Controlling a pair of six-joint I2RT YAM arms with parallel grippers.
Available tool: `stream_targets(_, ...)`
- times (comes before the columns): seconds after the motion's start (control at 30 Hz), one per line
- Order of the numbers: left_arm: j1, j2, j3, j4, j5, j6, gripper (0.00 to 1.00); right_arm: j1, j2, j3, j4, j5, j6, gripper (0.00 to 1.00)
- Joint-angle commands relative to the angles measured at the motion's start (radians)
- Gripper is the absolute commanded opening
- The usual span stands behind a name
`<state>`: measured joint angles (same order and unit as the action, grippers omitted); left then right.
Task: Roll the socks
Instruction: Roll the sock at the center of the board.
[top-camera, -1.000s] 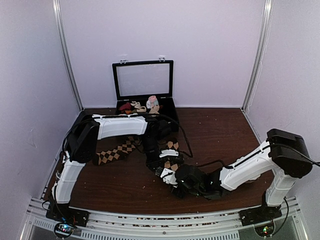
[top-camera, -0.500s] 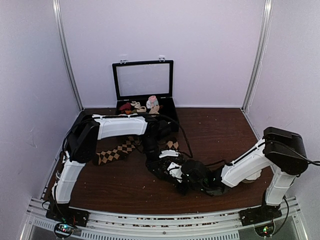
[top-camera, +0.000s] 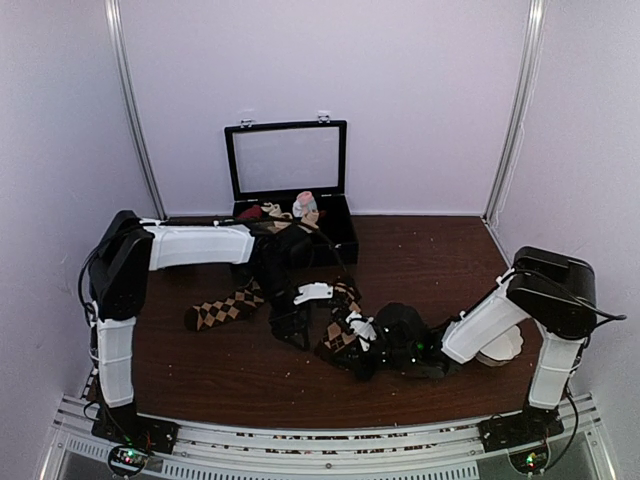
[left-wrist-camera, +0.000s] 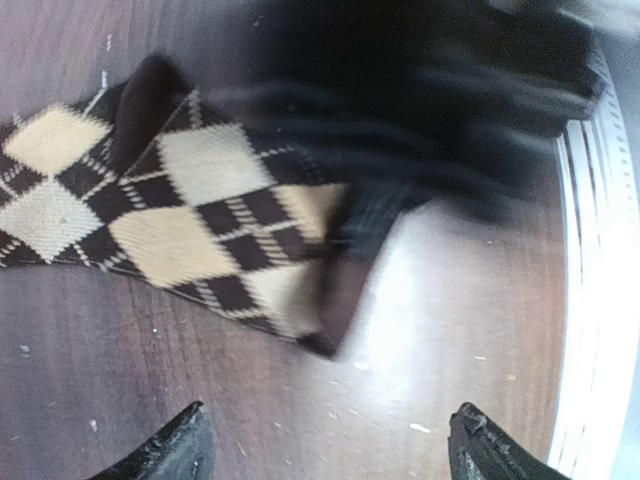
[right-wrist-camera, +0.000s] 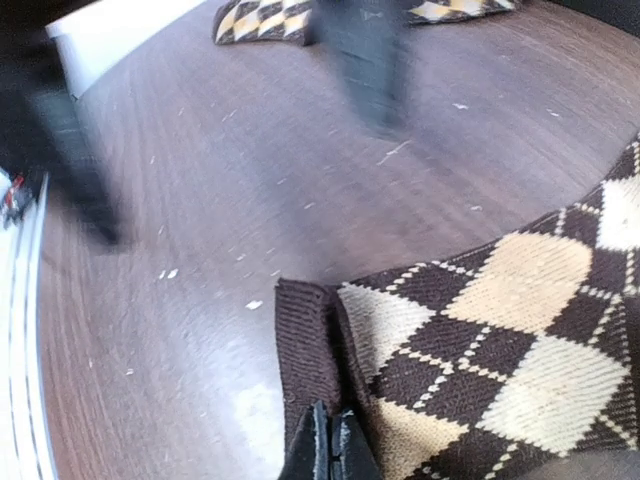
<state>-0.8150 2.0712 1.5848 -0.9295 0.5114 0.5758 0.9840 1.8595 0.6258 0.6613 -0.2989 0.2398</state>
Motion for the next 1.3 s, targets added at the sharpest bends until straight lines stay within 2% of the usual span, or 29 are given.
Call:
stream_targets(0.0,-0.036,-0.095,-0.064,0.085,0.017,0.091,0.83,-0.066,0.074,-0.031,-0.074,-0.058,0.131,0.00)
stream_targets(0.17,-0.063,-0.161,-0.133,0.112,0.109,0.221,0.79,-0.075,0.083,-0.016,-0.134,-0.058,0.146,0.00)
stream_targets(0.27,-0.105,-0.154,-0.152,0.114,0.066,0.299,0.76,-0.091,0.093,0.007,-0.183,-0.080,0.157,0.00)
stream_targets(0.4,-0.129,-0.113,-0.169,0.173,-0.034,0.374,0.72,-0.116,0.110,-0.005,-0.152,-0.132,0.184,0.00)
stream_targets(0.63,-0.136,-0.092,-0.233,0.360,-0.162,0.419,0.66,-0.134,0.137,0.007,-0.157,-0.209,0.192,0.00)
stream_targets(0.8,-0.139,-0.065,-0.223,0.387,-0.195,0.414,0.60,-0.146,0.139,0.023,-0.208,-0.257,0.173,0.00)
stream_targets(0.97,-0.159,-0.060,-0.253,0.436,-0.224,0.413,0.58,-0.151,0.124,0.025,-0.266,-0.296,0.145,0.00)
stream_targets(1.27,-0.190,-0.012,-0.251,0.421,-0.268,0.415,0.54,-0.161,0.096,0.004,-0.287,-0.327,0.132,0.00)
